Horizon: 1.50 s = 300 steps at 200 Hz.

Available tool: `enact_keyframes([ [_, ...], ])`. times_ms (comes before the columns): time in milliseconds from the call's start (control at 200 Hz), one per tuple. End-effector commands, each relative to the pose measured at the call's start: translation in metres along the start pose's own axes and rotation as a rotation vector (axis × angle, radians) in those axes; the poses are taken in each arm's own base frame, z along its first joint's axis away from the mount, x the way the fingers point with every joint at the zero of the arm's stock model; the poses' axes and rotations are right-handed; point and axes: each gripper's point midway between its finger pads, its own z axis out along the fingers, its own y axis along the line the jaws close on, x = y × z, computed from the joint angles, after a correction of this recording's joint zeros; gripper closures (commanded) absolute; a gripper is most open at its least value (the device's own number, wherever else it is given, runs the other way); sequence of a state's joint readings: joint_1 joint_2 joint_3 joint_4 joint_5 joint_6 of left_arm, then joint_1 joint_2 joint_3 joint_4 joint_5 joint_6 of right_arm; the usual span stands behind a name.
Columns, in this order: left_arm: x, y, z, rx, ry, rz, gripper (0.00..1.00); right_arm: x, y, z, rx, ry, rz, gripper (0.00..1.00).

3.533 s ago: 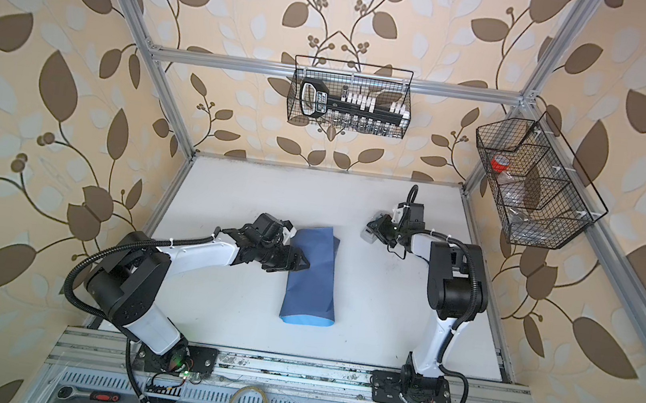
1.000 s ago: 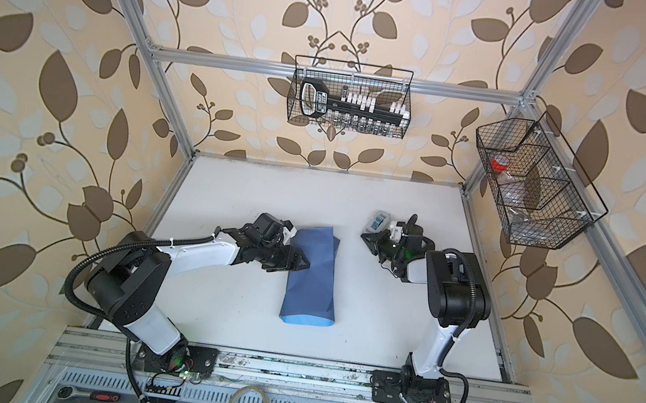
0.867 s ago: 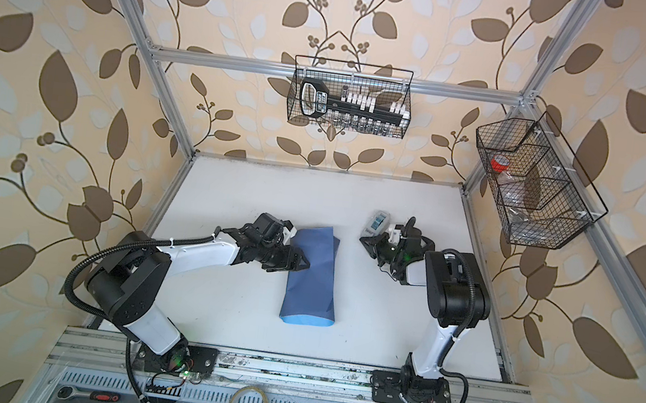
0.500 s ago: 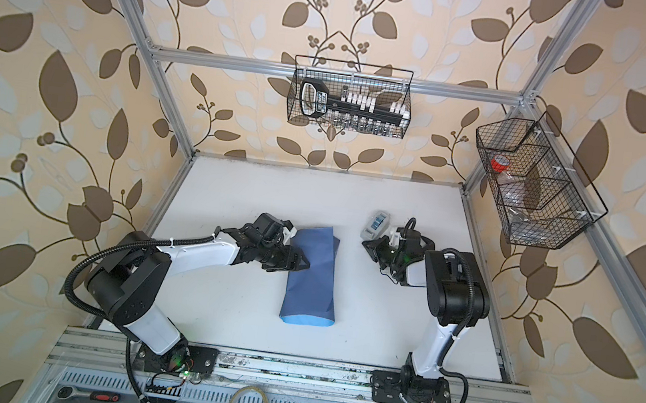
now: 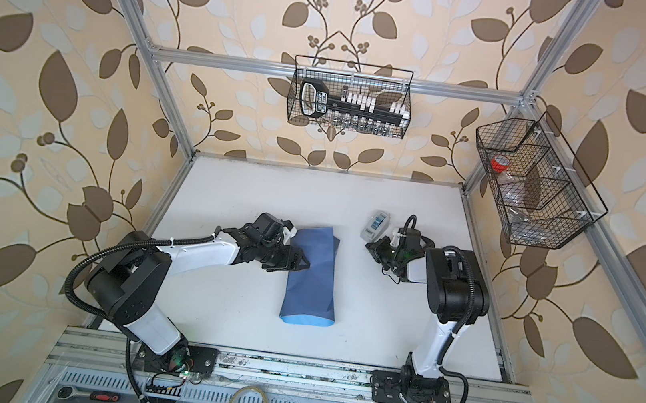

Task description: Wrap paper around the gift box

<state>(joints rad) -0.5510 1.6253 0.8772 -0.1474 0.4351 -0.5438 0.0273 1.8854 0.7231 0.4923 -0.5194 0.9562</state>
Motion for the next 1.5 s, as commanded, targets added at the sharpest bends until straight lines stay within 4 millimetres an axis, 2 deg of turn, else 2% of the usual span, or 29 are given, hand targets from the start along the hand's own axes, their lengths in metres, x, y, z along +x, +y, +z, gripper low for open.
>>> enact_keyframes([
  [0,0.048,0.087,0.013,-0.351,0.126,-0.053,0.19,0.013,-0.033,-0.003,0.124,0.032,0.054,1.00],
  [140,0.049,0.089,0.014,-0.355,0.127,-0.054,0.19,0.014,-0.020,-0.009,0.064,0.036,0.031,1.00],
  [315,0.049,0.089,0.014,-0.356,0.129,-0.054,0.19,0.020,0.013,-0.043,-0.034,0.012,-0.035,1.00],
  [545,0.047,0.089,0.016,-0.360,0.130,-0.054,0.19,0.051,0.049,-0.092,-0.124,-0.042,-0.101,1.00],
  [795,0.046,0.090,0.017,-0.364,0.133,-0.053,0.19,0.091,0.107,-0.119,-0.201,-0.260,-0.166,1.00],
  [910,0.047,0.089,0.018,-0.361,0.135,-0.055,0.19,0.104,0.121,-0.121,-0.191,-0.361,-0.182,1.00],
  [1145,0.046,0.088,0.018,-0.356,0.133,-0.054,0.19,0.120,0.125,-0.099,-0.191,-0.427,-0.125,1.00],
  [1275,0.045,0.087,0.017,-0.356,0.130,-0.052,0.19,0.129,0.133,-0.083,-0.212,-0.399,-0.128,1.00],
  [1494,0.046,0.088,0.017,-0.356,0.132,-0.052,0.19,0.141,0.127,-0.069,-0.189,-0.368,-0.132,1.00],
])
